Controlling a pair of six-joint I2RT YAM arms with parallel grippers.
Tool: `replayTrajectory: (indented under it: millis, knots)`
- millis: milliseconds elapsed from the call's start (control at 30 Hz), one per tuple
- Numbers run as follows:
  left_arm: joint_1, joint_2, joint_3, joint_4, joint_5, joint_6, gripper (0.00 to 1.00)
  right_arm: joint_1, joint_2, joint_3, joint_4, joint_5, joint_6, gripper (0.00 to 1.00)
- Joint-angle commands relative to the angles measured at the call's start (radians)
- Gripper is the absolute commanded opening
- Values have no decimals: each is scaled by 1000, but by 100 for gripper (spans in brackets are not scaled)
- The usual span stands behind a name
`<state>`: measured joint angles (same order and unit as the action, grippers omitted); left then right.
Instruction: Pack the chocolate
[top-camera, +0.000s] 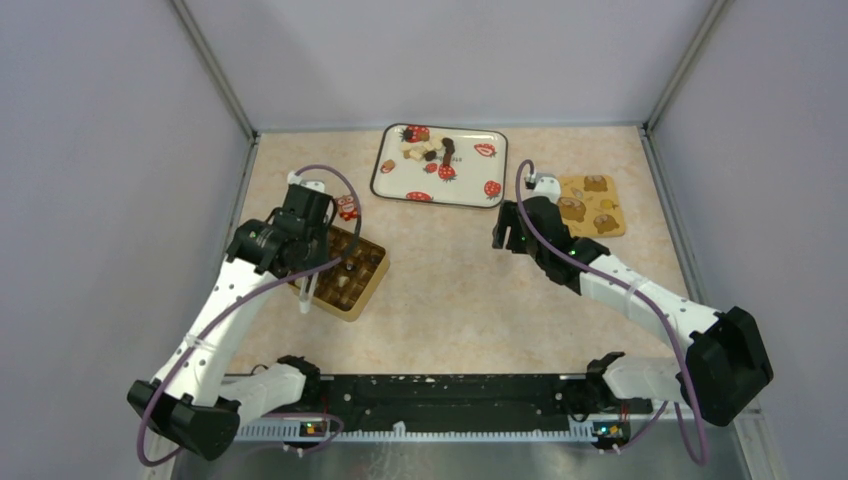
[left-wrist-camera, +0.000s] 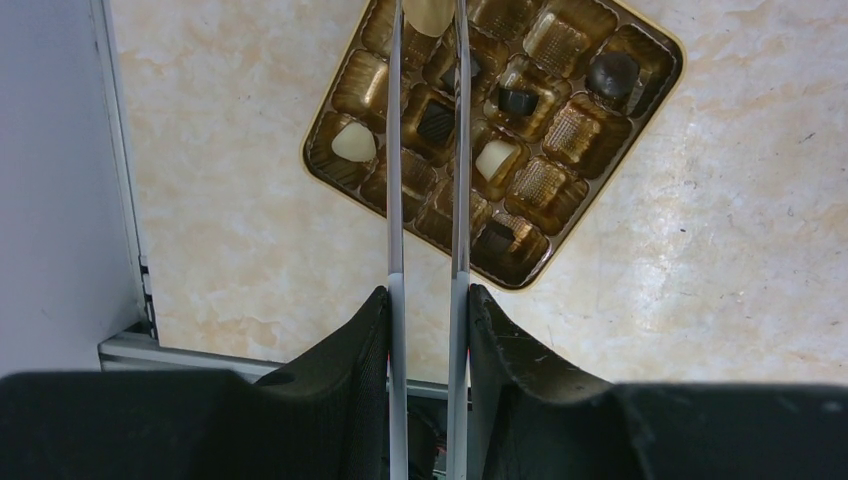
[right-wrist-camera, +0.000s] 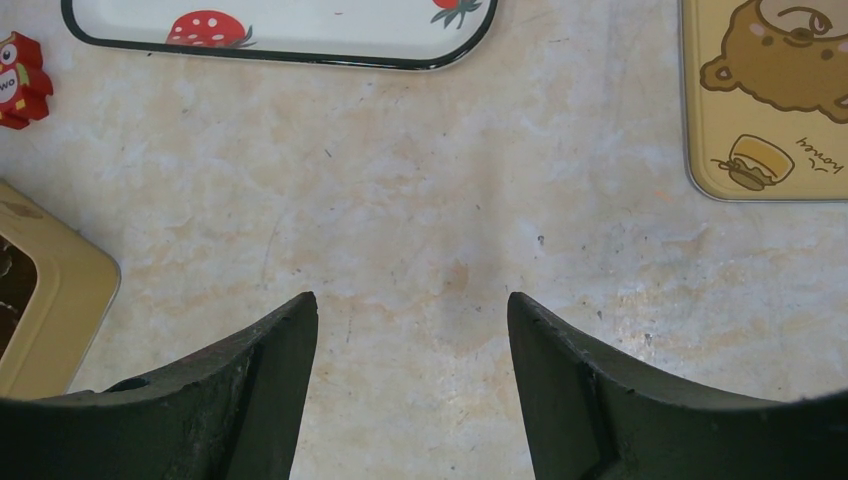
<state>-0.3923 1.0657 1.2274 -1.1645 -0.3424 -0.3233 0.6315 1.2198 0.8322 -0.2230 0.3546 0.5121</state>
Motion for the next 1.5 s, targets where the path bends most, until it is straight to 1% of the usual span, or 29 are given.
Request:
replayTrajectory:
  millis: [0, 167, 333, 500, 1000, 1267, 1467]
  knots:
    - [0, 9, -20, 7, -13, -59, 9, 10, -8, 31, 42, -6, -4, 68]
    - [0, -8, -73, 52, -22, -135, 9, 10, -14, 33, 49, -4, -15, 68]
    - [1, -34, -157, 122, -40, -168, 9, 10, -16, 26, 56, -6, -18, 68]
    - [3, -32, -174, 134, -76, -207, 9, 10, -30, 13, 55, -8, -18, 68]
    - [6, -19, -226, 214, -90, -191, 10, 10, -52, -11, 54, -13, -13, 68]
    - [7, 14, -232, 218, -97, -200, 19, 10, -53, -10, 52, -15, -13, 68]
    - [10, 35, -230, 215, -103, -205, 32, 9, -50, -5, 45, -12, -14, 68]
